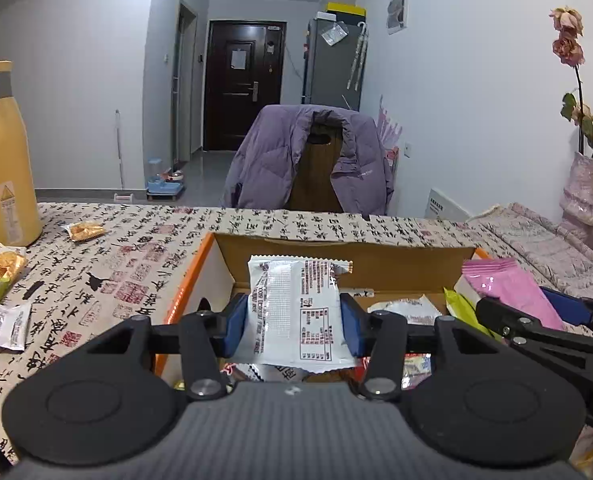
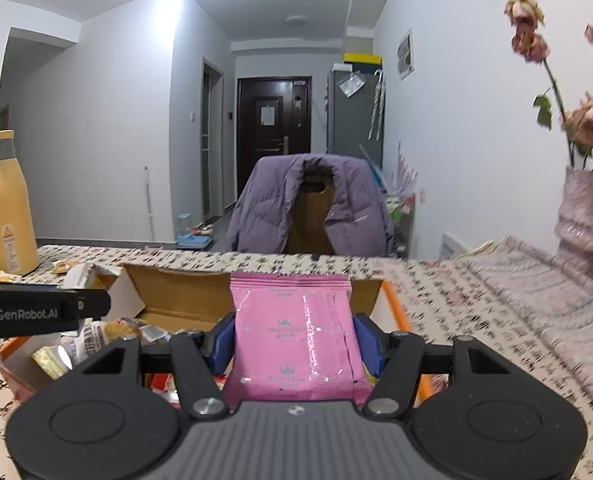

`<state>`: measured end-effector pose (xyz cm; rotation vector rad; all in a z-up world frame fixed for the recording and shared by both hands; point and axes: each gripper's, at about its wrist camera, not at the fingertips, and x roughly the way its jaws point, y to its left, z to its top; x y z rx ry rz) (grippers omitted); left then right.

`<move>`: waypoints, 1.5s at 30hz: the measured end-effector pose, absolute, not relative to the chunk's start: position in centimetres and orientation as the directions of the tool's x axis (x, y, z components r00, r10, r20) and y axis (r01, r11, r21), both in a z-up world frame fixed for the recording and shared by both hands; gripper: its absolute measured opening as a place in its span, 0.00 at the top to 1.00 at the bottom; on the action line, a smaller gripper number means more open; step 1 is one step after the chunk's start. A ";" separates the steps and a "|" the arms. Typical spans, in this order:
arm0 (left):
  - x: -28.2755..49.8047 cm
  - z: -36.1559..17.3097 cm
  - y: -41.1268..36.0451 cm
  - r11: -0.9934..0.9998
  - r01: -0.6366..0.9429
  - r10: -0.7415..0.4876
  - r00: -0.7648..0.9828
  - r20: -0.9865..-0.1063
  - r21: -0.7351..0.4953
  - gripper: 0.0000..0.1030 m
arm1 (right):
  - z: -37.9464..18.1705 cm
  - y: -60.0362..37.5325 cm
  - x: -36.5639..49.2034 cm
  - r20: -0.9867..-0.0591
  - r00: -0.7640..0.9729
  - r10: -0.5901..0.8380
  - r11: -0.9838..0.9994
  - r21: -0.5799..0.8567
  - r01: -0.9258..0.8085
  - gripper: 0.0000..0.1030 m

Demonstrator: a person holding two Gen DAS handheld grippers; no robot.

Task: Organize snacks
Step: 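Carry the pink pack and white sachet over the cardboard box, then open both grippers to drop the pink pack and sachet into the box, then move both grippers back from the box to the snack pile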

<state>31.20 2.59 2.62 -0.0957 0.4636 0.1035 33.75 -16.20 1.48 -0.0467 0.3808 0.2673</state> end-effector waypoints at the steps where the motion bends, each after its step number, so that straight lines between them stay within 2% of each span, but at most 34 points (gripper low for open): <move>1: 31.3 2.4 2.6 0.991 -0.122 0.081 0.888 -0.452 -0.062 0.52 | 1.3 -16.2 33.8 -0.379 0.892 0.247 0.964 0.001 -0.267 0.41; 7: 31.1 2.0 2.6 0.992 -0.107 0.067 0.889 -0.453 -0.064 0.49 | 0.6 -16.4 34.1 -0.409 0.880 0.241 0.966 0.010 -0.260 0.40; 8: 31.1 2.0 2.7 0.992 -0.103 0.063 0.892 -0.448 -0.067 0.43 | 0.7 -16.4 34.0 -0.408 0.882 0.237 0.967 0.010 -0.255 0.33; 9: 31.0 2.0 2.8 0.992 -0.102 0.059 0.894 -0.443 -0.074 0.28 | 0.7 -16.5 33.9 -0.406 0.884 0.232 0.968 0.010 -0.249 0.26; 10: 30.8 2.1 2.9 0.991 -0.106 0.060 0.899 -0.433 -0.084 0.19 | 0.8 -16.6 33.9 -0.402 0.886 0.231 0.969 0.011 -0.247 0.12; 11: 30.6 2.2 2.9 0.990 -0.113 0.065 0.906 -0.418 -0.090 0.08 | 0.8 -16.7 33.7 -0.397 0.888 0.232 0.969 0.011 -0.248 0.04; 12: 30.3 2.4 3.0 0.988 -0.121 0.073 0.912 -0.404 -0.093 0.00 | 0.9 -16.6 33.8 -0.394 0.889 0.232 0.969 0.011 -0.248 0.01; 31: 29.5 4.2 2.1 0.987 -0.119 0.070 0.922 -0.381 -0.105 0.00 | 2.5 -17.5 33.5 -0.404 0.893 0.199 0.977 0.013 -0.212 0.00; 45: 24.6 5.0 2.7 0.987 -0.128 0.078 0.912 -0.402 -0.098 0.00 | 4.5 -18.1 28.2 -0.404 0.884 0.235 0.966 -0.006 -0.259 0.00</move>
